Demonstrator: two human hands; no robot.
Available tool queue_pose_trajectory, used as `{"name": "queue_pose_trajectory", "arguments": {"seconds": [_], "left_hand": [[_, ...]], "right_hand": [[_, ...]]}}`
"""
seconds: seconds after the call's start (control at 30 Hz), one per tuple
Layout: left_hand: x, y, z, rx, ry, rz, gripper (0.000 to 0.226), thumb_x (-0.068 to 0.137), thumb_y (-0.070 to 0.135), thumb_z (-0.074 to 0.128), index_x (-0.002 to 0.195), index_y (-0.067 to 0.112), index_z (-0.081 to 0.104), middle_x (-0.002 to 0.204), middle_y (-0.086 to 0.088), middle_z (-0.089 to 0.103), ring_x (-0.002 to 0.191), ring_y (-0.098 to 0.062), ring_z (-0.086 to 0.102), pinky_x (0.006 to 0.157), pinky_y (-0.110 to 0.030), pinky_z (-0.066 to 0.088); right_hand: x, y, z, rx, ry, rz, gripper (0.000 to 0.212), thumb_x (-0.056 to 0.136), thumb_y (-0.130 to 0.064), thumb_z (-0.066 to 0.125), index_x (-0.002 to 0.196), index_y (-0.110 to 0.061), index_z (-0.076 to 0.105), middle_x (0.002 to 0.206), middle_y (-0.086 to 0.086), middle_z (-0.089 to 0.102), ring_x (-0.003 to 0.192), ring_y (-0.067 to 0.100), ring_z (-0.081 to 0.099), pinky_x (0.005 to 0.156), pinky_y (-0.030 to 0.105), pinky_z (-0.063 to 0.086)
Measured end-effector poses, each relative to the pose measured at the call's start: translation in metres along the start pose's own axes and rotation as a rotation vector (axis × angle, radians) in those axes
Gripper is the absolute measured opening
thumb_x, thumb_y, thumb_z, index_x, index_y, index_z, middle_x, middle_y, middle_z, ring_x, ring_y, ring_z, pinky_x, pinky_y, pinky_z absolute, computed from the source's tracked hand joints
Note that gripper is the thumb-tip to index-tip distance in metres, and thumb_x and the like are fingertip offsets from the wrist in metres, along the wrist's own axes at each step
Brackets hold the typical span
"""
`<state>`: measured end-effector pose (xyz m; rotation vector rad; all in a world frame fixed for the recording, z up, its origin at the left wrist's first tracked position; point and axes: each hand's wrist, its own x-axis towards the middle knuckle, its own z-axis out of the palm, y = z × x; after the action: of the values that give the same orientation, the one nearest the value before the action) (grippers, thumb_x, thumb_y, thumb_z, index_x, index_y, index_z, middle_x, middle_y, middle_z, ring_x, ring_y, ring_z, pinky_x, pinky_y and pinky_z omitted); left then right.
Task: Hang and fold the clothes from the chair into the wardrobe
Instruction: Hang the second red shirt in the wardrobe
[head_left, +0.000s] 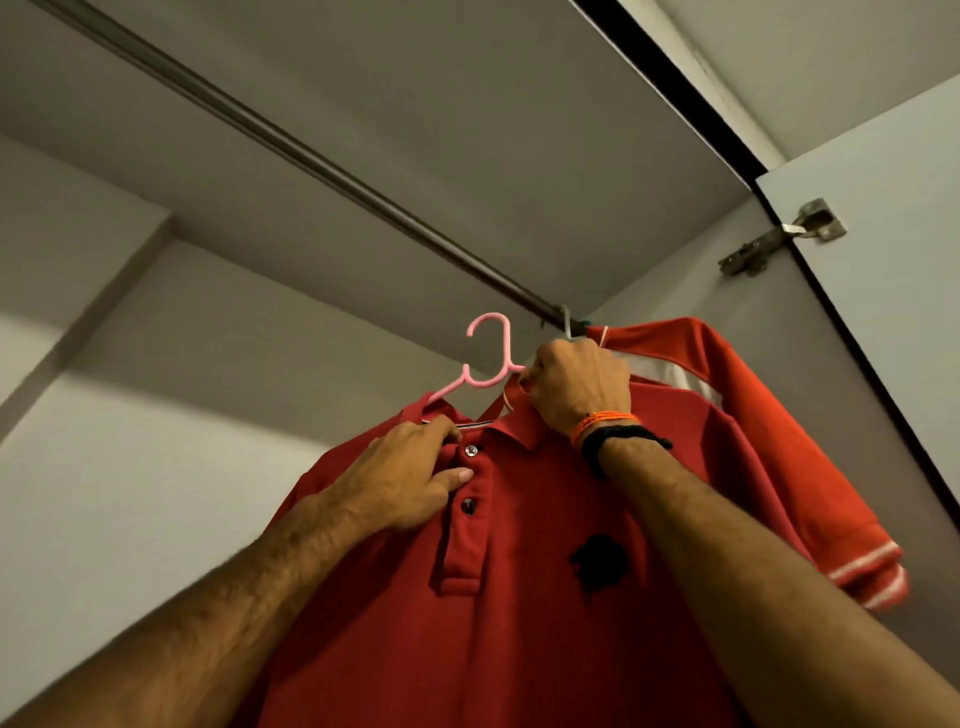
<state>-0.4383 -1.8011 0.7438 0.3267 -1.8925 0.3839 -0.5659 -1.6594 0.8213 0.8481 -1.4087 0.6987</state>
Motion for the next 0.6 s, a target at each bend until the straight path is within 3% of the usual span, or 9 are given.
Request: {"name": "queue_pose_trajectory", "arguments": {"seconds": [0.3, 0.6], "left_hand": [[0.081, -0.001, 0.011, -0.030, 0.102, 0.084, 0.034, 0.090, 0.043, 0.063, 0.118, 0.025, 0.054, 0.113, 0.004, 0.062, 0.104, -0.016, 0.058, 0.090, -0.033, 0.046], [0.144, 0.000, 0.016, -0.044, 0.119, 0.102, 0.034, 0.089, 0.043, 0.063, 0.116, 0.025, 0.054, 0.110, 0.003, 0.064, 0.103, -0.018, 0.060, 0.092, -0.038, 0.049]], "right_hand": [[0.060, 0.031, 0.002, -0.065, 0.109, 0.013, 0.020, 0.097, -0.029, 0.056, 0.108, -0.014, 0.065, 0.101, 0.011, 0.063, 0.093, 0.036, 0.062, 0.071, 0.036, 0.035], [0.111, 0.048, 0.013, -0.108, 0.154, 0.015, 0.025, 0.096, -0.033, 0.058, 0.108, -0.013, 0.067, 0.104, 0.013, 0.064, 0.095, 0.038, 0.063, 0.071, 0.036, 0.037]]}}
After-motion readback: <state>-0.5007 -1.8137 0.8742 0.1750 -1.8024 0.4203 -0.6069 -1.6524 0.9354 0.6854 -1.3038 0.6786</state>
